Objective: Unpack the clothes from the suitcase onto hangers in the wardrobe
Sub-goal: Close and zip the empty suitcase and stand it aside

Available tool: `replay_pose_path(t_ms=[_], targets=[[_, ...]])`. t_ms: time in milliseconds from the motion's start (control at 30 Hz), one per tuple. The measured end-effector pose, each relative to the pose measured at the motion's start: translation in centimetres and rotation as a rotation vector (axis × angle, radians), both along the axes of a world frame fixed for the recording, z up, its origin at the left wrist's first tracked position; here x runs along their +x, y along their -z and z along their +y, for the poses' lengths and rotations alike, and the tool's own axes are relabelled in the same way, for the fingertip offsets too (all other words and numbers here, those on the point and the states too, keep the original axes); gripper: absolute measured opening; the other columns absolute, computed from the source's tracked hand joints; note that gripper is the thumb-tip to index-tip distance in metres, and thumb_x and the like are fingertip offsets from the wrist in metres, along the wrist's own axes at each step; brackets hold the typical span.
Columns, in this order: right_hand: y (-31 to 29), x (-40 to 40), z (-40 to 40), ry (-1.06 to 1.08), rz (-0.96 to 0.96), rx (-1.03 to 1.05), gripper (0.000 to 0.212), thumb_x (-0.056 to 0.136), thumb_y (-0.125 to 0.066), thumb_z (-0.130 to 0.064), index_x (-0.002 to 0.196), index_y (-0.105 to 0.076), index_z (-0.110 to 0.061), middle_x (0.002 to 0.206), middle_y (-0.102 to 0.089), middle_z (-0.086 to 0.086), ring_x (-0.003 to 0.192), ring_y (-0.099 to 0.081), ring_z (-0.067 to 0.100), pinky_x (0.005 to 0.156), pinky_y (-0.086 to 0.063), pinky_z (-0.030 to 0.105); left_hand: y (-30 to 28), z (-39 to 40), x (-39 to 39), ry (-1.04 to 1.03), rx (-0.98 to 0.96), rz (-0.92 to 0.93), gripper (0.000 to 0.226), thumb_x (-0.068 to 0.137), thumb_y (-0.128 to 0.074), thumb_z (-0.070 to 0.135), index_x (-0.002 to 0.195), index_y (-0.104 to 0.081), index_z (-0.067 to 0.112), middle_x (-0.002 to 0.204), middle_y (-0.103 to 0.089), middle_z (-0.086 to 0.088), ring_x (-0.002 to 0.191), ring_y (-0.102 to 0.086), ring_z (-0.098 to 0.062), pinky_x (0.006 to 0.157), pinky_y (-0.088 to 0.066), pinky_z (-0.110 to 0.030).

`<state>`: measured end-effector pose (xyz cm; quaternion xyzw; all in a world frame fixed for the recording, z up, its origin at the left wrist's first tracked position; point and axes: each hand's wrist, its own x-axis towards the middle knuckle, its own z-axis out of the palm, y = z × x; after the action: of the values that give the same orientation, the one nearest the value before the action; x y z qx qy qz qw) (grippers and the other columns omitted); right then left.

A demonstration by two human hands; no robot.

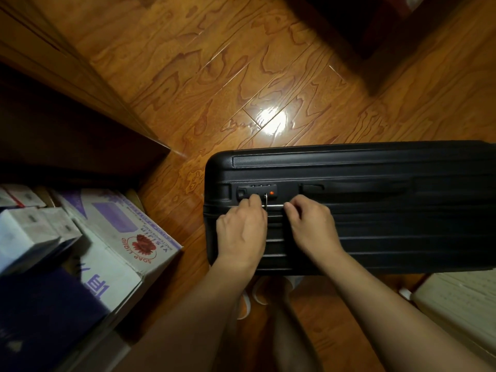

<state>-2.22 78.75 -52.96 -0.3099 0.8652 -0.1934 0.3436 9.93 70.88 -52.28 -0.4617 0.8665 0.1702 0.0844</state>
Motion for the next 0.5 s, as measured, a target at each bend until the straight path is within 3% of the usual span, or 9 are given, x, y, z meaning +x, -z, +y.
replay_pose_path(t_ms=[100, 267, 367, 433, 500], targets=[[0.3, -0.2, -0.4, -0.008, -0.003, 0.012, 0.02, 0.101, -0.052, -0.033, 0.091, -0.063, -0.02, 0.08, -0.06, -0.004, 0.074, -0.053, 0.015, 0.064, -0.036, 0.03, -0.1, 0.2, -1.5, -0.049, -0.04, -0.086, 0.012, 0.097, -0.059, 0.022, 0.086, -0.059, 0.015, 0.073, -0.067, -0.003, 0.06, -0.068, -0.028, 0.048, -0.038, -0.032], [0.7, 0.1, 0.2, -0.051, -0.06, 0.023, 0.015, 0.1, -0.053, -0.026, 0.107, -0.065, -0.022, 0.101, -0.062, -0.005, 0.09, -0.055, 0.011, 0.073, -0.04, 0.028, 0.4, 0.3, -3.0, -0.163, 0.033, -0.161, 0.016, 0.104, -0.045, 0.024, 0.101, -0.059, 0.017, 0.091, -0.07, -0.004, 0.079, -0.071, -0.028, 0.062, -0.046, -0.036], [0.8, -0.1, 0.1, -0.063, -0.113, 0.047, 0.018, 0.1, -0.054, -0.024, 0.114, -0.066, -0.022, 0.108, -0.061, -0.004, 0.098, -0.056, 0.012, 0.076, -0.039, 0.025, 0.4, 0.7, -2.6, -0.227, 0.074, -0.103, 0.01, 0.105, -0.045, 0.026, 0.104, -0.054, 0.021, 0.095, -0.068, 0.0, 0.081, -0.069, -0.027, 0.065, -0.052, -0.038], [0.3, -0.6, 0.0, -0.06, -0.124, 0.012, 0.016, 0.099, -0.055, -0.022, 0.108, -0.068, -0.021, 0.106, -0.064, -0.002, 0.099, -0.059, 0.018, 0.078, -0.04, 0.026, -0.1, 0.4, -1.8, -0.235, 0.125, -0.046, 0.018, 0.107, -0.04, 0.035, 0.099, -0.051, 0.024, 0.091, -0.064, 0.004, 0.08, -0.066, -0.024, 0.064, -0.045, -0.036], [-1.0, -1.3, 0.3, -0.088, 0.001, -0.115, 0.016, 0.096, -0.056, -0.018, 0.107, -0.068, -0.018, 0.103, -0.061, 0.002, 0.096, -0.059, 0.022, 0.079, -0.046, 0.031, -0.7, -0.3, 0.2, -0.222, 0.17, 0.032, 0.027, 0.107, -0.036, 0.043, 0.091, -0.05, 0.026, 0.081, -0.057, 0.01, 0.072, -0.059, -0.014, 0.059, -0.038, -0.031]])
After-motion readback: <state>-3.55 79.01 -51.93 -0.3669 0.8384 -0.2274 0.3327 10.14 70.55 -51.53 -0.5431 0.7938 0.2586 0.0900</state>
